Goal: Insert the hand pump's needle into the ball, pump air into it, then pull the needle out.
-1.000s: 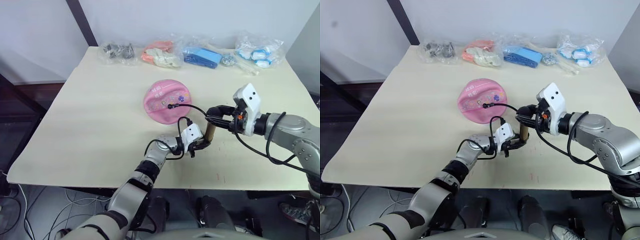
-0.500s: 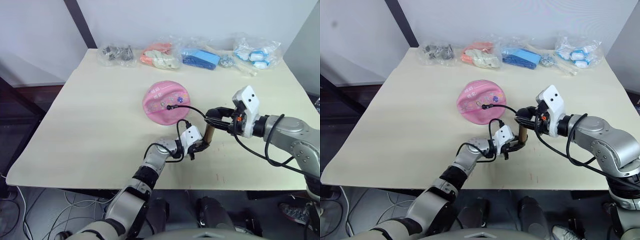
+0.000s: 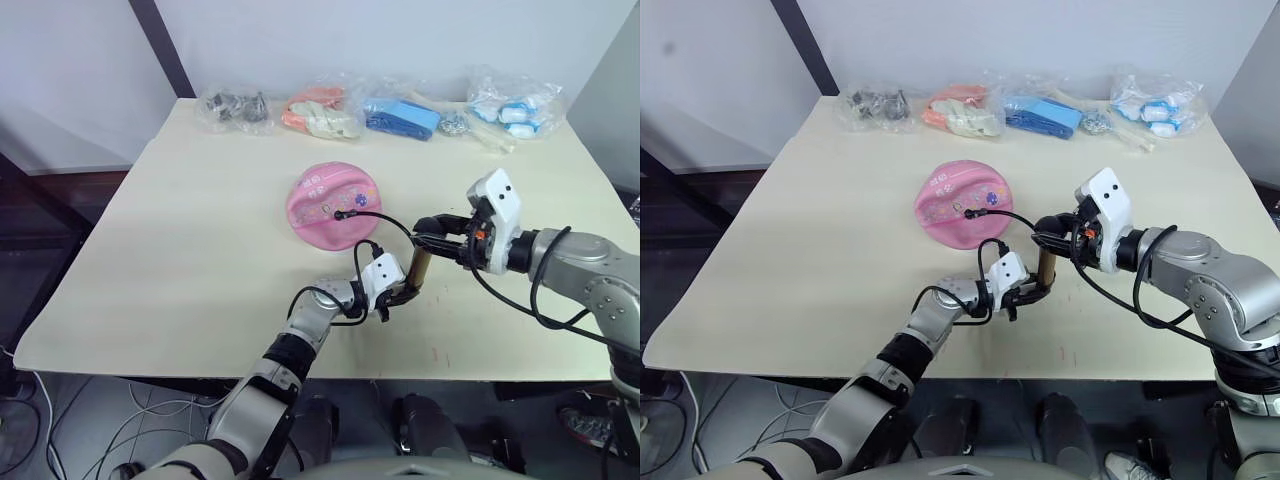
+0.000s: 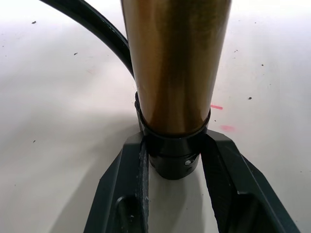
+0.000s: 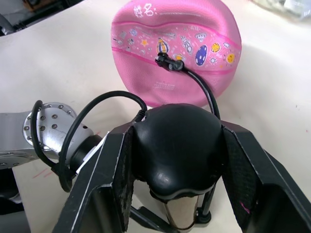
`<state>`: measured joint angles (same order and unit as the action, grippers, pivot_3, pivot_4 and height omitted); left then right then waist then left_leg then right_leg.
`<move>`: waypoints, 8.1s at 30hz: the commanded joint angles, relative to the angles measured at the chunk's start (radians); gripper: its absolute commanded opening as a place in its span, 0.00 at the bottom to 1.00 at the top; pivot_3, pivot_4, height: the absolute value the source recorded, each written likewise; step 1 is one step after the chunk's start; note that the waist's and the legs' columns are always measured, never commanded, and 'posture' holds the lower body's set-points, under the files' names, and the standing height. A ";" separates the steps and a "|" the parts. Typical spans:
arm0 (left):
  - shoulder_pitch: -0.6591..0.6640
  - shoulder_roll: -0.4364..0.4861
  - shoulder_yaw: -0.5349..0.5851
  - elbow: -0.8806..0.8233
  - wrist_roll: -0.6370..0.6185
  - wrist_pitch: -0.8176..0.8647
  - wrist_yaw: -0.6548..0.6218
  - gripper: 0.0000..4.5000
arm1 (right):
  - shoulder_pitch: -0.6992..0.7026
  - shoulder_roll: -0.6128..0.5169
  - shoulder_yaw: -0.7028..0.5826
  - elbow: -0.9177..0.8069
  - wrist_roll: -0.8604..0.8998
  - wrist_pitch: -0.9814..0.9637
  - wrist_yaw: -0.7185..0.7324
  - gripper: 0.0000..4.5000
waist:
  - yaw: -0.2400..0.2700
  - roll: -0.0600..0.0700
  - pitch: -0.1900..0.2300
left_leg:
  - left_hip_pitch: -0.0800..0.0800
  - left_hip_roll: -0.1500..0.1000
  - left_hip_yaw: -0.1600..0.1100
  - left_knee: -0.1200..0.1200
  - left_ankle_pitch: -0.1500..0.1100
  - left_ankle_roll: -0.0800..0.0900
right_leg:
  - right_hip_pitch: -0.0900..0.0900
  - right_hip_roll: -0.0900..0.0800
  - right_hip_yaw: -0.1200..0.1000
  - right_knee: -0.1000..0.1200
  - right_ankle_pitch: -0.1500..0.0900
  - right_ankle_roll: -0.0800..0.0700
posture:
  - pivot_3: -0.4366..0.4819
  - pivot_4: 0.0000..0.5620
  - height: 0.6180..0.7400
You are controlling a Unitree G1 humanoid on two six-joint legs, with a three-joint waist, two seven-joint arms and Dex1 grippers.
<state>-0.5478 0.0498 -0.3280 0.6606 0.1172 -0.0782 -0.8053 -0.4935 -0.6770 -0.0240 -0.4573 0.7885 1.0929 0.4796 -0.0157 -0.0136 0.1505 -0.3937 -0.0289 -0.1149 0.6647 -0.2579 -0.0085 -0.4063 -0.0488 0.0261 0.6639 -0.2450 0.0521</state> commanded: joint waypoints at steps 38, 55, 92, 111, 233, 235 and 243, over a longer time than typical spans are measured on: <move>0.015 0.031 -0.052 0.087 0.024 0.009 0.030 0.24 | 0.114 0.015 0.027 0.045 0.013 -0.049 -0.031 0.43 | -0.017 -0.004 -0.014 | 0.017 0.001 0.004 -0.006 -0.004 0.006 | 0.014 0.000 0.003 -0.003 -0.002 0.002 | 0.48 0.27 1.00; 0.046 0.054 -0.054 0.050 0.024 0.028 0.030 0.24 | 0.082 0.079 0.006 0.059 -0.063 -0.085 0.019 0.43 | -0.028 -0.008 -0.026 | 0.034 0.003 0.001 -0.015 -0.006 0.007 | 0.029 0.002 0.002 -0.007 -0.009 0.003 | 0.48 0.27 1.00; 0.062 0.071 -0.066 0.055 0.025 0.013 0.024 0.24 | 0.073 0.065 0.076 0.046 0.011 -0.031 -0.034 0.43 | -0.025 -0.010 -0.015 | 0.018 0.001 -0.001 -0.014 -0.005 0.008 | 0.013 0.000 0.001 -0.004 -0.007 0.000 | 0.48 0.27 1.00; 0.075 0.078 -0.069 0.020 0.023 0.037 0.026 0.24 | 0.008 0.092 -0.013 0.049 -0.062 -0.082 0.035 0.43 | -0.026 -0.007 -0.011 | 0.039 0.006 -0.002 -0.025 -0.006 0.007 | 0.028 0.003 0.001 -0.008 -0.013 -0.001 | 0.48 0.27 1.00; 0.128 0.102 -0.094 -0.025 0.013 0.065 0.052 0.24 | -0.207 -0.054 -0.231 0.038 0.192 0.086 -0.006 0.43 | -0.020 0.002 -0.001 | 0.028 0.004 -0.005 -0.029 -0.005 0.007 | 0.024 0.001 -0.001 -0.021 -0.009 -0.003 | 0.48 0.27 1.00; 0.127 0.099 -0.096 -0.023 0.012 0.065 0.052 0.24 | -0.272 -0.081 -0.259 0.060 0.227 0.114 -0.018 0.43 | -0.020 0.002 0.001 | 0.028 0.004 -0.005 -0.029 -0.005 0.007 | 0.024 0.000 -0.002 -0.021 -0.009 -0.003 | 0.48 0.27 1.00; 0.133 0.098 -0.095 -0.030 0.010 0.069 0.052 0.24 | -0.336 -0.119 -0.258 0.073 0.317 0.177 -0.042 0.43 | -0.018 0.001 0.001 | 0.026 0.004 -0.004 -0.029 -0.005 0.007 | 0.023 0.000 -0.002 -0.022 -0.009 -0.003 | 0.48 0.27 1.00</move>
<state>-0.4696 0.1172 -0.3933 0.5587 0.0827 -0.0579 -0.7447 -0.8106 -0.7727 -0.2268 -0.3612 1.1055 1.2860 0.4603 -0.0333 -0.0122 0.1516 -0.3679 -0.0251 -0.1193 0.6354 -0.2633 -0.0013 -0.3836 -0.0493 0.0236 0.6423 -0.2537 0.0494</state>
